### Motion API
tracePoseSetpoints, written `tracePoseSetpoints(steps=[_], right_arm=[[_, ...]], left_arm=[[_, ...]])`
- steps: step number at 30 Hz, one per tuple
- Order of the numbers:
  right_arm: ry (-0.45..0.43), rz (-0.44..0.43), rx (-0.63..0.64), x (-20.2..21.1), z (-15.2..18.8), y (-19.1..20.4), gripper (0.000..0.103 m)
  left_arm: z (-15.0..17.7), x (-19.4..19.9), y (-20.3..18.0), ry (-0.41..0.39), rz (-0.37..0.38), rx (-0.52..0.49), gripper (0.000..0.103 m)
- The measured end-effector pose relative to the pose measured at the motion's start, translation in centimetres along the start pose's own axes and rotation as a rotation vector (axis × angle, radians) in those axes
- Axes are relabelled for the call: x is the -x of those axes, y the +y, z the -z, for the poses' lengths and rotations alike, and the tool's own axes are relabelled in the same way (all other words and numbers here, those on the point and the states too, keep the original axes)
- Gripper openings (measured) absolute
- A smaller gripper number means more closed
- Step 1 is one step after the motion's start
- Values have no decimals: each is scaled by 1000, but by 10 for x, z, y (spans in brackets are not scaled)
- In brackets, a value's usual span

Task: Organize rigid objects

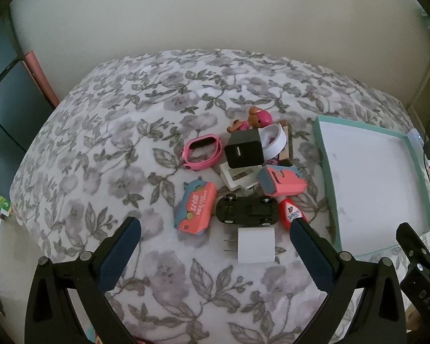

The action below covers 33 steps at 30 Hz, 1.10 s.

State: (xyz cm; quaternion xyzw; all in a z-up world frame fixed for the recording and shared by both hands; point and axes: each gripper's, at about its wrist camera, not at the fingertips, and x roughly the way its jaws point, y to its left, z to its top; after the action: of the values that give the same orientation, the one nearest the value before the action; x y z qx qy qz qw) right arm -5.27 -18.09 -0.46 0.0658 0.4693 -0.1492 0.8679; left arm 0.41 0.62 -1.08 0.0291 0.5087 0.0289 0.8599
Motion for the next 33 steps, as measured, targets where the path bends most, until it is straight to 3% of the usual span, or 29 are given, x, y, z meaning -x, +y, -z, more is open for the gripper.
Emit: tracePoseSetpoints(steps=[33], right_arm=[[12,12,-1,-2,1,0,103]], left_arm=[[0,-11,7,60,-33,45,103]])
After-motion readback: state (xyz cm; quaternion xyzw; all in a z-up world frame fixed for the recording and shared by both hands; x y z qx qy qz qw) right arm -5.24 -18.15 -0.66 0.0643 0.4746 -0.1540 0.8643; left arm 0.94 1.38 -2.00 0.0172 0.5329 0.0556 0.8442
